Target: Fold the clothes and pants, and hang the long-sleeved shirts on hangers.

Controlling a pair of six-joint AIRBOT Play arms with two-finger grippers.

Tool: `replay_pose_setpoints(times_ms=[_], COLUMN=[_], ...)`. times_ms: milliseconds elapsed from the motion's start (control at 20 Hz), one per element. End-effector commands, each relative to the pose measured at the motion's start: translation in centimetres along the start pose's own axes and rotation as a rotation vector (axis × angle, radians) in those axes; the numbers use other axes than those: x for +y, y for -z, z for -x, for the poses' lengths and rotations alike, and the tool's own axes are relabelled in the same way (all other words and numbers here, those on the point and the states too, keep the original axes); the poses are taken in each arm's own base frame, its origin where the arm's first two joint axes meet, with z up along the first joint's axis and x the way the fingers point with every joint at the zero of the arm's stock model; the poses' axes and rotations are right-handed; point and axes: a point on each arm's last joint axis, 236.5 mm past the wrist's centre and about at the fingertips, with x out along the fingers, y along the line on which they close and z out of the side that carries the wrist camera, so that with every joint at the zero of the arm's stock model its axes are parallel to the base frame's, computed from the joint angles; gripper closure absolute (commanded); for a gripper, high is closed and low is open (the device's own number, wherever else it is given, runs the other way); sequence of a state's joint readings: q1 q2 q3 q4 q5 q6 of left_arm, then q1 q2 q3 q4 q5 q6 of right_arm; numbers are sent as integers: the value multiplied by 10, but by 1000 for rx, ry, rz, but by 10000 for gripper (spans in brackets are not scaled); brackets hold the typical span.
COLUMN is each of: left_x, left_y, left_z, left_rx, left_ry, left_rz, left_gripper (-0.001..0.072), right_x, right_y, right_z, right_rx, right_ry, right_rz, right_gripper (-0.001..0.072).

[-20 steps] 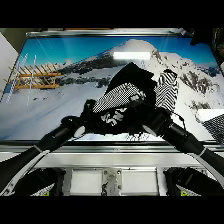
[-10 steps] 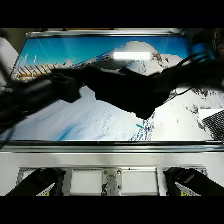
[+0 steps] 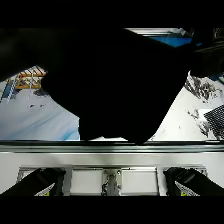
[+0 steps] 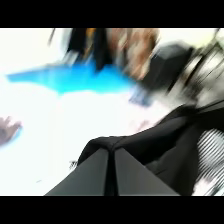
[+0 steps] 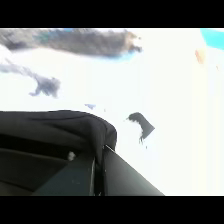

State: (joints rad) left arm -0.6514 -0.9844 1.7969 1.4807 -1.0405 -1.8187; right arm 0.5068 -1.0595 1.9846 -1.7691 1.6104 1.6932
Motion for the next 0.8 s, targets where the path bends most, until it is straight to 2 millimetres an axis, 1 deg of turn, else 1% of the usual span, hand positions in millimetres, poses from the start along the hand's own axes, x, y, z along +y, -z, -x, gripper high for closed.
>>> replay_pose_setpoints(times_ms=[0, 100, 150, 200, 250, 300, 350, 400, 450, 500, 600, 750], left_x=[61, 77, 76, 71, 63, 52, 43, 34, 28, 22, 17, 17], left_y=[87, 155, 191, 228, 261, 292, 316, 335, 349, 358, 370, 377], left_z=[-34, -48, -51, -50, -47, -42, -36, -30, -25, -21, -15, -8], left_rx=[378, 570, 661, 754, 837, 918, 978, 1024, 1049, 1059, 1045, 1007], left_ry=[-179, -213, -201, -175, -141, -103, -71, -44, -29, -14, -10, -19], left_rz=[30, 42, 57, 88, 123, 162, 189, 199, 195, 189, 200, 233], left_gripper=[691, 691, 691, 691, 690, 690, 691, 690, 691, 691, 691, 690], right_x=[-19, -18, -14, -3, 10, 24, 31, 34, 36, 38, 39, 38], right_y=[57, 102, 126, 151, 169, 180, 184, 185, 184, 185, 191, 212], right_z=[-34, -58, -65, -69, -69, -68, -67, -66, -65, -63, -63, -71], right_rx=[239, 401, 483, 571, 636, 679, 695, 697, 693, 691, 689, 705], right_ry=[77, 83, 68, 27, -29, -82, -108, -108, -104, -101, -88, -70], right_rz=[19, 32, 40, 34, 35, 22, 7, -7, -10, -10, -8, -27], right_gripper=[683, 683, 683, 683, 683, 683, 683, 683, 683, 683, 683, 683])
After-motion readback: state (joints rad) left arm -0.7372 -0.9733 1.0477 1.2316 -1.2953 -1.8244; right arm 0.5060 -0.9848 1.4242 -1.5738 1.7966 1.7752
